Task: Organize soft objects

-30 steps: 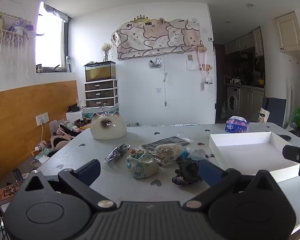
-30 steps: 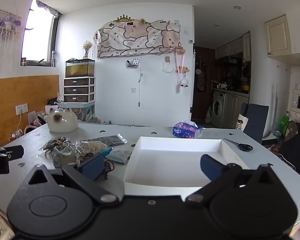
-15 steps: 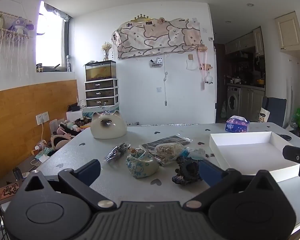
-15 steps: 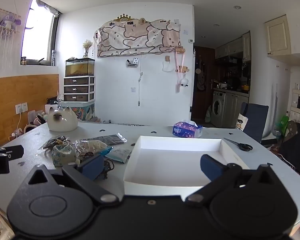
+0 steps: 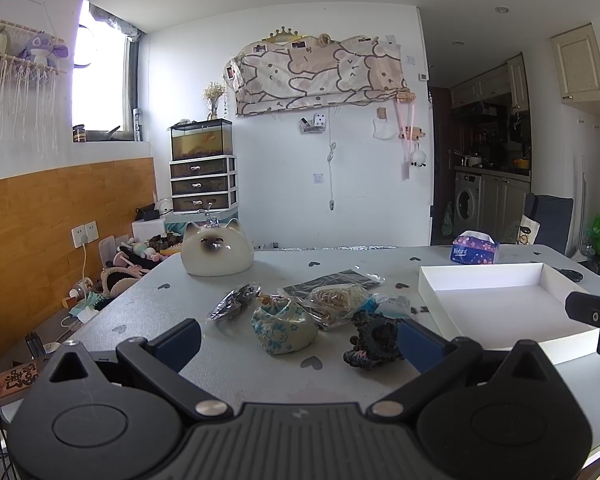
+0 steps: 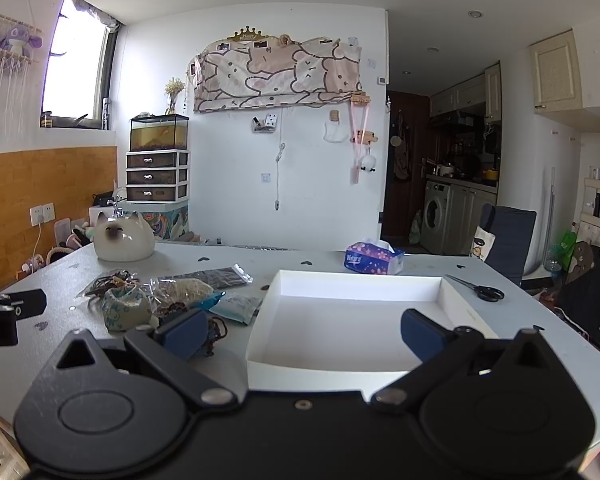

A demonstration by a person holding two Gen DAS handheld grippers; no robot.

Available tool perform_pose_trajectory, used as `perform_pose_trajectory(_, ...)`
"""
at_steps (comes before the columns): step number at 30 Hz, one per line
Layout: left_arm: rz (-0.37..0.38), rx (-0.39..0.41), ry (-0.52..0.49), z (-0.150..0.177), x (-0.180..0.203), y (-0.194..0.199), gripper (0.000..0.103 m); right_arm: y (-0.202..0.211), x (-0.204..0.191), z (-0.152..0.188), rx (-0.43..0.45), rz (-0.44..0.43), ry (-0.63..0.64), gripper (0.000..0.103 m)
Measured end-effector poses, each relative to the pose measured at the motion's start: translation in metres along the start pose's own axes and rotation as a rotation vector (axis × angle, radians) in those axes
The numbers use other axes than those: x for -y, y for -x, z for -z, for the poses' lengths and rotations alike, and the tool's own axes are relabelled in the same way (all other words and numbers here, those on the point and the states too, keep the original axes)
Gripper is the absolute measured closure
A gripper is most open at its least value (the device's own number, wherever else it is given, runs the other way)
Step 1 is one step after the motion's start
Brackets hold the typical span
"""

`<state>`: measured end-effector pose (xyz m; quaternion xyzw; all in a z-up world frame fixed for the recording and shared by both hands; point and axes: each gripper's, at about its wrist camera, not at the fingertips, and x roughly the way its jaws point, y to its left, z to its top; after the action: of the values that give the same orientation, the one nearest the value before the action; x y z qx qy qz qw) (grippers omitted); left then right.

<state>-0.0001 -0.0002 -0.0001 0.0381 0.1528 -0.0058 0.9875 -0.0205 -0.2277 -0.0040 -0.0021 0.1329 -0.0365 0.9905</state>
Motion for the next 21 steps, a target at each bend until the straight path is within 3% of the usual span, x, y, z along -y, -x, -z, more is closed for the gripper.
perform_pose_trajectory(21,0.001,-0.002,0.003,-0.0001,-0.0001,-0.0001,0.000,0.0018,-0.0024,-0.0014,-0.005,0.001,0.002,0.000)
